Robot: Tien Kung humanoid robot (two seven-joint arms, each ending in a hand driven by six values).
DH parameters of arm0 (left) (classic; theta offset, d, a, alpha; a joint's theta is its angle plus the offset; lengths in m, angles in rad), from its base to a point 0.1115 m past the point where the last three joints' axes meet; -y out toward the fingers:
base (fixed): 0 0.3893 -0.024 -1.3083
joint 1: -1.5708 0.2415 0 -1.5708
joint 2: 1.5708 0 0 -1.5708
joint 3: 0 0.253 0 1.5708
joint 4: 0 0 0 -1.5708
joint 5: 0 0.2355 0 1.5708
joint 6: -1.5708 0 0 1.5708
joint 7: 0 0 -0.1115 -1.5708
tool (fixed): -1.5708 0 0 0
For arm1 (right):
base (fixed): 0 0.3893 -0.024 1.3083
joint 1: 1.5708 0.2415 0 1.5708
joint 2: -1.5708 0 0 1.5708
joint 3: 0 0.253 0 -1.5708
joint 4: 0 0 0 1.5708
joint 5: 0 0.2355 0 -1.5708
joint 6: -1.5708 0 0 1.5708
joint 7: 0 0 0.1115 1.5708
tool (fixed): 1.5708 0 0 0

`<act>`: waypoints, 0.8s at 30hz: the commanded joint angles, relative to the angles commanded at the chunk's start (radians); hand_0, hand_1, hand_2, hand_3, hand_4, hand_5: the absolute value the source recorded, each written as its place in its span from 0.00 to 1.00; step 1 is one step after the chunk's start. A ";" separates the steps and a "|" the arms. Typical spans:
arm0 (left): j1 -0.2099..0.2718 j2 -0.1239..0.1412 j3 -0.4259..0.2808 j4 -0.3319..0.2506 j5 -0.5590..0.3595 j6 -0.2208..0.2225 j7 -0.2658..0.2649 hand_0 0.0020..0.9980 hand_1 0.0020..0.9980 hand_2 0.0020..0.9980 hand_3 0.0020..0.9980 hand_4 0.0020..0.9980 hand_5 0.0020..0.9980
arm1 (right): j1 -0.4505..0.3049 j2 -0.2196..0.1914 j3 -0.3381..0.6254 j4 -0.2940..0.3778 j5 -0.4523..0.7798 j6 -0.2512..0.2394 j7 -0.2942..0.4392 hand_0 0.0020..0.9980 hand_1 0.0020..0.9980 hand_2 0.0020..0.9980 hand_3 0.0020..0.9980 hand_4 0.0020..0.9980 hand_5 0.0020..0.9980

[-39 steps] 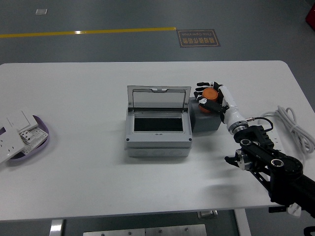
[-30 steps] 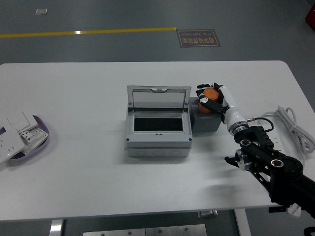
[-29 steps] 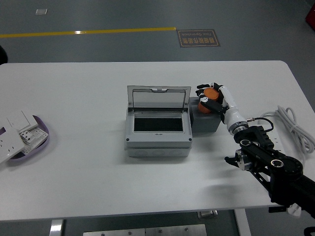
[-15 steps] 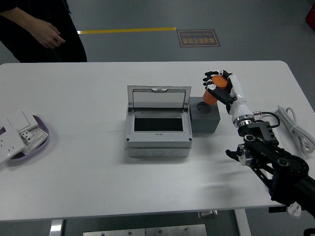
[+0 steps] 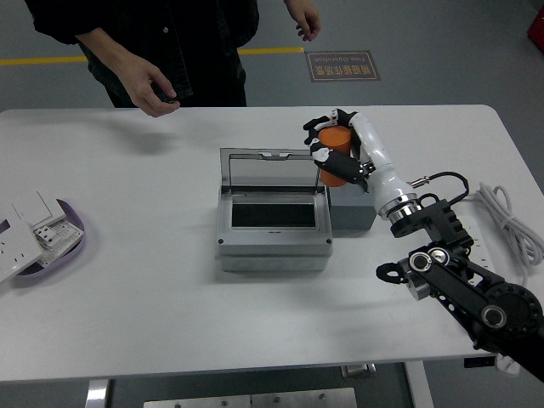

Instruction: Pick up the cylinder from the cube,place it in the box,flap close box

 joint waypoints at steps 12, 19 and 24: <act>-0.003 0.001 0.007 0.000 -0.006 -0.001 0.000 0.59 0.63 0.62 0.64 0.70 0.22 | 0.165 0.078 -0.219 0.058 -0.463 0.245 -0.392 0.03 0.16 0.25 0.20 0.00 0.00; -0.003 0.003 0.012 0.002 -0.009 0.000 0.001 0.59 0.63 0.62 0.64 0.70 0.22 | 0.203 0.090 -0.266 -0.035 -0.704 0.280 -0.522 0.03 0.17 0.27 0.22 0.00 0.00; -0.003 0.003 0.014 0.002 -0.010 0.000 0.001 0.59 0.63 0.62 0.64 0.70 0.22 | 0.213 0.093 -0.280 -0.067 -0.819 0.264 -0.526 0.10 0.23 0.31 0.28 0.00 0.00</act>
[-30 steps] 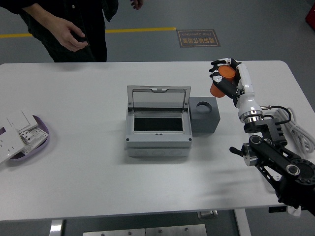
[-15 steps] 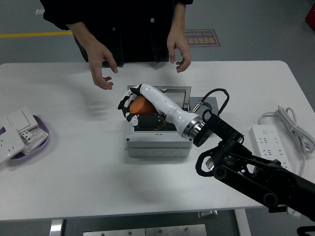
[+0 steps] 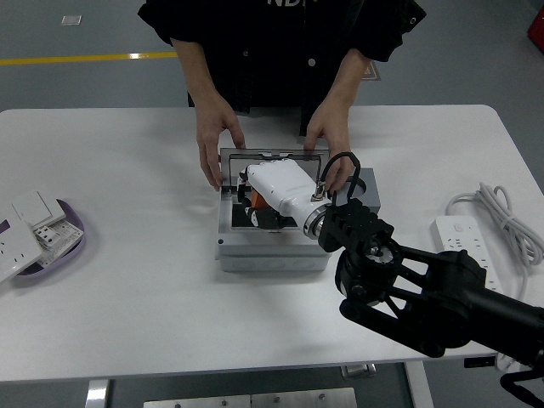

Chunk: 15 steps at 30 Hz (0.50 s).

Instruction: Pick up the cylinder from the cube,place it in the box,flap close box

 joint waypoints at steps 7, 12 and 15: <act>-0.002 0.000 0.002 0.000 0.000 0.000 0.000 0.59 0.63 0.62 0.64 0.70 0.22 | 0.003 0.009 -0.023 -0.043 0.000 -0.009 0.020 0.29 0.37 0.41 0.40 0.01 0.00; -0.002 0.001 0.002 0.000 0.000 0.000 0.000 0.59 0.63 0.62 0.64 0.70 0.22 | 0.006 0.010 -0.032 -0.081 0.025 -0.017 0.040 0.67 0.62 0.59 0.62 0.47 0.04; -0.002 0.001 0.003 0.000 0.000 0.000 0.000 0.59 0.63 0.62 0.64 0.70 0.22 | 0.005 0.008 -0.035 -0.092 0.041 -0.023 0.052 0.67 0.62 0.59 0.62 0.47 0.04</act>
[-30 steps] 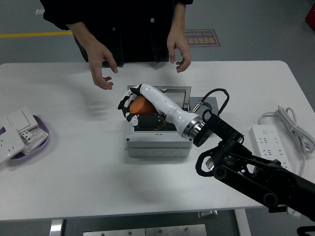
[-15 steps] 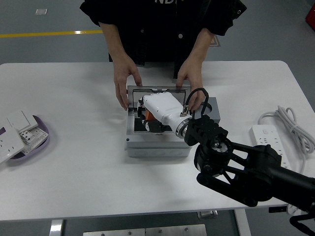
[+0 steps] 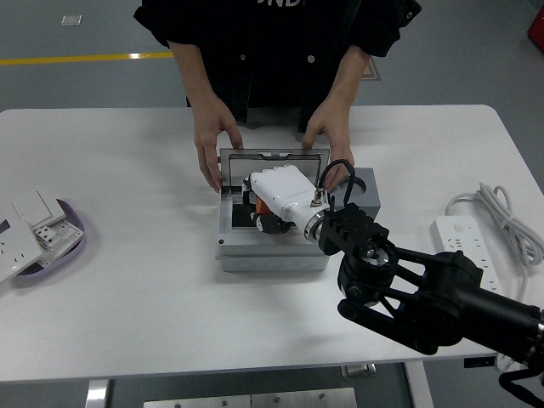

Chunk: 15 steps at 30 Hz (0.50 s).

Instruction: Pick up the cylinder from the cube,place it in the box,flap close box

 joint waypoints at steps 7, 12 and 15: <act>-0.001 -0.001 0.001 -0.001 0.000 0.000 0.000 0.59 0.63 0.62 0.64 0.70 0.22 | -0.005 -0.001 -0.005 -0.004 0.028 -0.014 0.019 0.77 0.67 0.69 0.69 0.75 0.47; -0.002 -0.001 0.000 -0.001 0.002 0.000 0.000 0.59 0.63 0.62 0.64 0.70 0.22 | -0.011 -0.006 -0.001 0.005 0.072 -0.052 0.050 0.77 0.67 0.69 0.69 0.75 0.47; -0.002 -0.001 -0.002 -0.002 0.004 0.000 0.001 0.59 0.63 0.62 0.64 0.70 0.22 | -0.015 -0.011 0.004 0.012 0.108 -0.073 0.068 0.77 0.67 0.69 0.70 0.79 0.44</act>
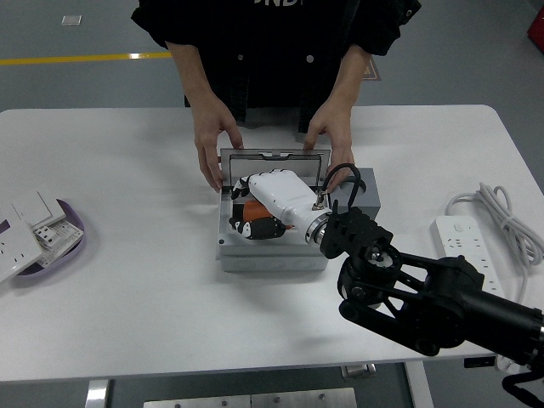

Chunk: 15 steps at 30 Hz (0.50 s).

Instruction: Pick up the cylinder from the cube,place it in the box,flap close box

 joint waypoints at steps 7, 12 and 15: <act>0.001 -0.003 -0.011 -0.004 0.009 0.000 0.001 0.59 0.63 0.62 0.64 0.70 0.22 | -0.035 -0.048 0.039 0.080 0.148 -0.065 0.056 0.77 0.66 0.68 0.70 0.81 0.39; 0.004 -0.005 -0.007 -0.003 0.007 0.000 0.001 0.59 0.63 0.62 0.64 0.70 0.22 | -0.032 -0.100 0.098 0.191 0.281 -0.101 0.072 0.77 0.66 0.67 0.70 0.82 0.38; 0.001 -0.003 -0.008 -0.003 0.008 0.000 0.001 0.59 0.63 0.62 0.64 0.70 0.21 | 0.005 -0.119 0.118 0.228 0.347 -0.103 0.075 0.69 0.62 0.64 0.66 0.81 0.37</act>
